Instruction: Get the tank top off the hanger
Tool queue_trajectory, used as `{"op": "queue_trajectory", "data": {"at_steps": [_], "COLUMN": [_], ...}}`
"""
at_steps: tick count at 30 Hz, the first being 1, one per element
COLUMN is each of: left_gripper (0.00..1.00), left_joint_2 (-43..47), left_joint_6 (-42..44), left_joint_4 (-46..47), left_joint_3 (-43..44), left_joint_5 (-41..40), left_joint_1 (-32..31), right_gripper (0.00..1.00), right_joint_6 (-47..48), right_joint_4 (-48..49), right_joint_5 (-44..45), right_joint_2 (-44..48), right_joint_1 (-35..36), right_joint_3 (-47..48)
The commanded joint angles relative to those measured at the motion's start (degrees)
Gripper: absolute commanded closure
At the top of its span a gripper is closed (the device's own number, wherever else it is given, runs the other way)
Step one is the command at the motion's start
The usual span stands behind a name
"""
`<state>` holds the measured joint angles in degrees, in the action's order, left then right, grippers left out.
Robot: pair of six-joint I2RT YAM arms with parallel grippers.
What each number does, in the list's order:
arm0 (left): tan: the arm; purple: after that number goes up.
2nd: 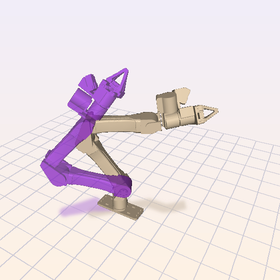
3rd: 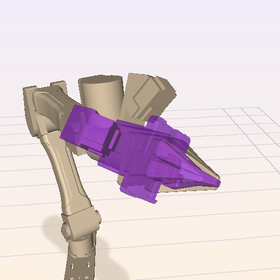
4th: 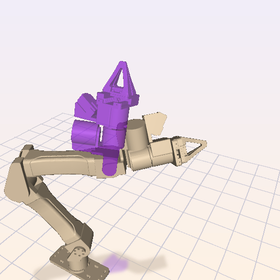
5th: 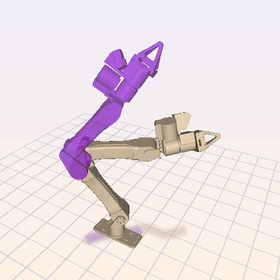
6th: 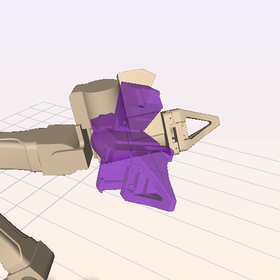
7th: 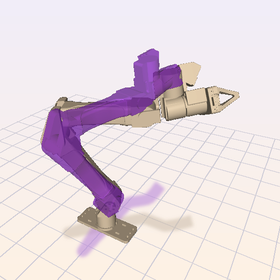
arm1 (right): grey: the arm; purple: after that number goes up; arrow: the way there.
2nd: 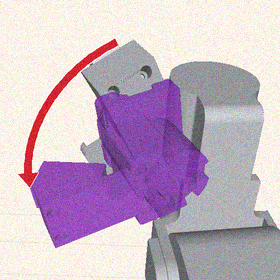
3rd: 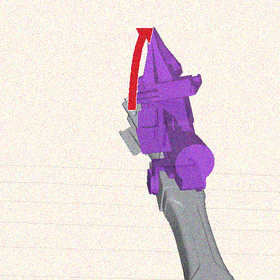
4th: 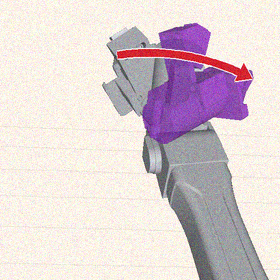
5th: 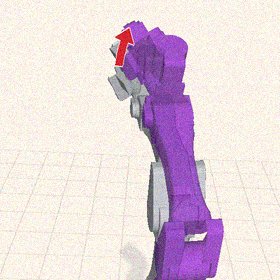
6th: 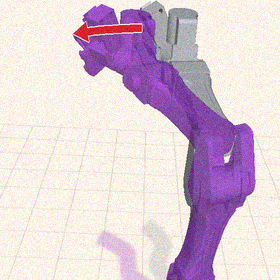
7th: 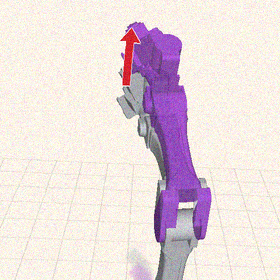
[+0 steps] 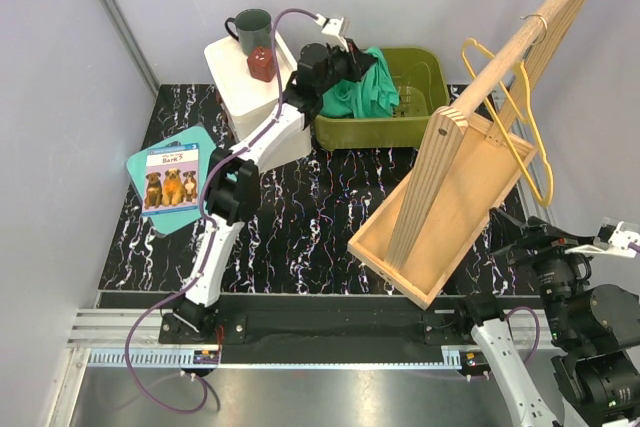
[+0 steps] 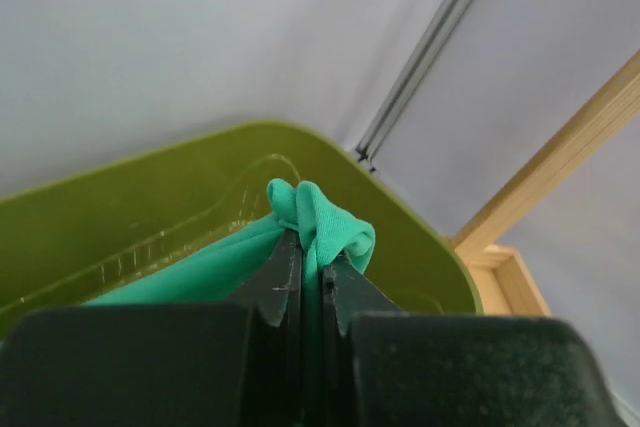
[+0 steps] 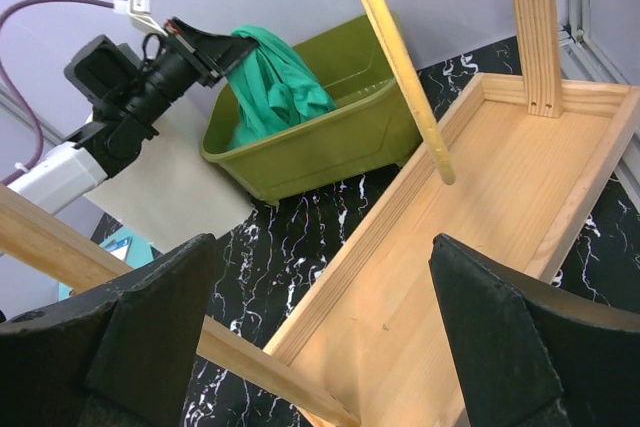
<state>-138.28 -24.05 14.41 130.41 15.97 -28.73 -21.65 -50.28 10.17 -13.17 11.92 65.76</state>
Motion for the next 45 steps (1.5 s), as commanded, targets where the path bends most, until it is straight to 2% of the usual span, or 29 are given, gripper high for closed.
{"op": "queue_trajectory", "data": {"at_steps": [1, 3, 5, 8, 9, 12, 14, 15, 19, 20, 23, 28, 32, 34, 35, 37, 38, 39, 40, 45], "left_gripper": [0.98, 0.93, 0.8, 0.67, 0.52, 0.36, 0.31, 0.21, 0.19, 0.13, 0.1, 0.11, 0.12, 0.12, 0.12, 0.13, 0.13, 0.13, 0.13, 0.12], "left_joint_2": [4.3, 4.6, 4.1, 2.7, 2.7, 4.6, 7.0, 7.8, 12.9, 13.9, 18.7, 31.6, 42.8, 49.0, 51.4, 58.4, 60.9, 65.6, 68.0, 85.5], "left_joint_6": [3.2, 4.1, 4.8, 6.6, 6.9, 7.8, 8.3, 8.5, 8.3, 8.2, 7.9, 3.8, -3.1, -7.7, -9.1, -13.4, -14.7, -16.6, -17.1, -19.4], "left_joint_4": [-0.3, -1.5, -1.8, -6.2, -7.3, -9.5, -9.9, -10.3, -12.7, -13.1, -14.2, -13.7, -10.6, -8.3, -7.6, -3.3, -1.6, 1.6, 2.3, 2.6], "left_joint_3": [-0.5, -0.9, -1.7, 0.6, 1.2, 0.3, -0.9, -1.6, -2.9, -3.3, -5.8, -18.4, -36.6, -42.7, -49.1, -56.4, -63.6, -67.2, -73.2, -89.7], "left_joint_5": [3.2, 4.2, 5.1, 6.0, 6.3, 5.7, 5.7, 5.5, 5.8, 6.3, 6.7, 7.6, 8.9, 10.1, 10.9, 12.0, 12.6, 12.9, 13.1, 13.7], "left_joint_1": [0.1, 0.0, 0.0, 0.1, 0.1, 0.2, 0.1, 0.2, 0.2, 0.2, 0.1, 0.2, 0.1, 0.3, 0.2, 0.1, -0.1, -0.4, -0.8, -2.6], "right_gripper": [0.05, 0.05, 0.04, 0.04, 0.04, 0.04, 0.04, 0.04, 0.03, 0.03, 0.03, 0.02, 0.02, 0.01, 0.01, 0.0, 0.0, 0.0, 0.0, 0.0], "right_joint_6": [-1.1, -1.5, -1.8, -2.1, -2.1, -2.2, -2.4, -2.7, -4.4, -4.9, -6.1, -8.5, -10.7, -12.4, -13.1, -15.5, -16.6, -17.9, -20.3, -27.4], "right_joint_4": [1.9, 1.8, 1.8, 1.9, 1.8, 1.9, 1.8, 1.8, 1.4, 1.2, -0.1, -0.6, -0.7, -0.4, -0.3, 0.7, 1.0, 1.3, 1.5, 4.8], "right_joint_5": [-1.3, -1.8, -1.9, -2.3, -2.4, -2.4, -2.7, -3.1, -4.3, -4.5, -6.2, -10.0, -13.8, -15.4, -15.7, -15.4, -14.8, -13.8, -12.1, -10.6], "right_joint_2": [0.3, 0.4, 0.7, 0.5, 0.4, -0.3, -1.0, -1.1, -1.9, -2.4, -3.8, -4.2, -3.4, -3.8, -4.1, -5.4, -5.6, -5.6, -5.5, -2.2], "right_joint_1": [0.4, 0.3, 0.3, 0.4, 0.3, 0.3, 0.4, 0.2, 0.3, 0.4, 0.3, 0.3, 0.4, 0.3, 0.2, 0.4, 0.2, 0.3, 0.4, 0.3], "right_joint_3": [0.6, 0.3, -0.4, -0.8, -0.8, -1.1, -1.5, -2.0, -3.5, -3.9, -4.8, -8.2, -13.1, -15.1, -16.9, -18.2, -19.6, -20.3, -21.1, -27.6]}}
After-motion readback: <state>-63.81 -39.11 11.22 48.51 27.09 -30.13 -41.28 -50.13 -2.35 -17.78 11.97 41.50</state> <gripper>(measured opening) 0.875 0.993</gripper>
